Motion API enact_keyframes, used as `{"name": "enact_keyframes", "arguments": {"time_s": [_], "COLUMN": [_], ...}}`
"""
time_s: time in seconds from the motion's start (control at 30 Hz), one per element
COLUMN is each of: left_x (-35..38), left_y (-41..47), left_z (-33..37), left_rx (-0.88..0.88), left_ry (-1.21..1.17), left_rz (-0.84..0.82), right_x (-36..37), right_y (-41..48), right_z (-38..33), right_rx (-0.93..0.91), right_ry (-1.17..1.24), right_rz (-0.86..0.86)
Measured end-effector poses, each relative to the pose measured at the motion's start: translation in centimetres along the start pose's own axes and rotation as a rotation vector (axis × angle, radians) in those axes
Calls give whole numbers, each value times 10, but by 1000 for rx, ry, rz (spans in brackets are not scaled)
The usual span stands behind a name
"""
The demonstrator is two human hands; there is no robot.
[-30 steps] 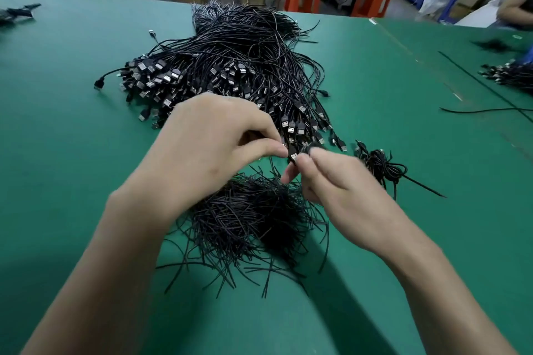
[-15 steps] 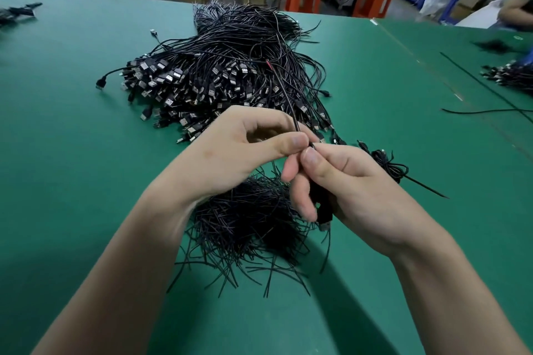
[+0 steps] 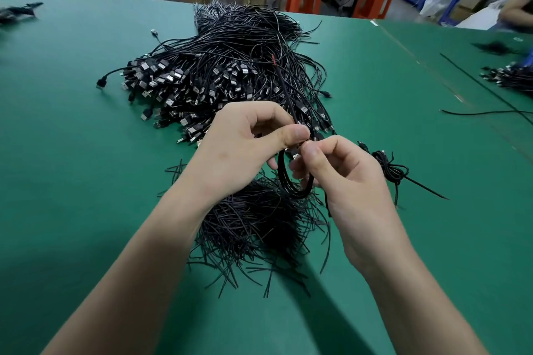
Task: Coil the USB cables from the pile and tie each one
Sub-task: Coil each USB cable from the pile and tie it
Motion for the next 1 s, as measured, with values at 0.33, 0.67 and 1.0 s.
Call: {"name": "enact_keyframes", "arguments": {"time_s": [0.33,0.67,1.0], "left_x": [0,16,17], "left_y": [0,-1,-7], "left_z": [-3,-8,-8], "left_rx": [-48,-64,-66], "left_ry": [-92,-188,-488], "left_rz": [51,98,-124], "right_x": [10,13,4], "right_y": [-9,-6,-8], "right_z": [7,5,-7], "right_rx": [32,88,255], "right_ry": [-214,-206,295], "right_rz": [-239,-68,-428]}}
Point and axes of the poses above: each hand's wrist, its own y-axis towards the middle knuckle, its own x-axis out of the palm, z = x × y, the point moved 1 cm from there along y, towards the middle knuckle, and after that the axes turned 9 degrees about x, right-handed, at the moved point
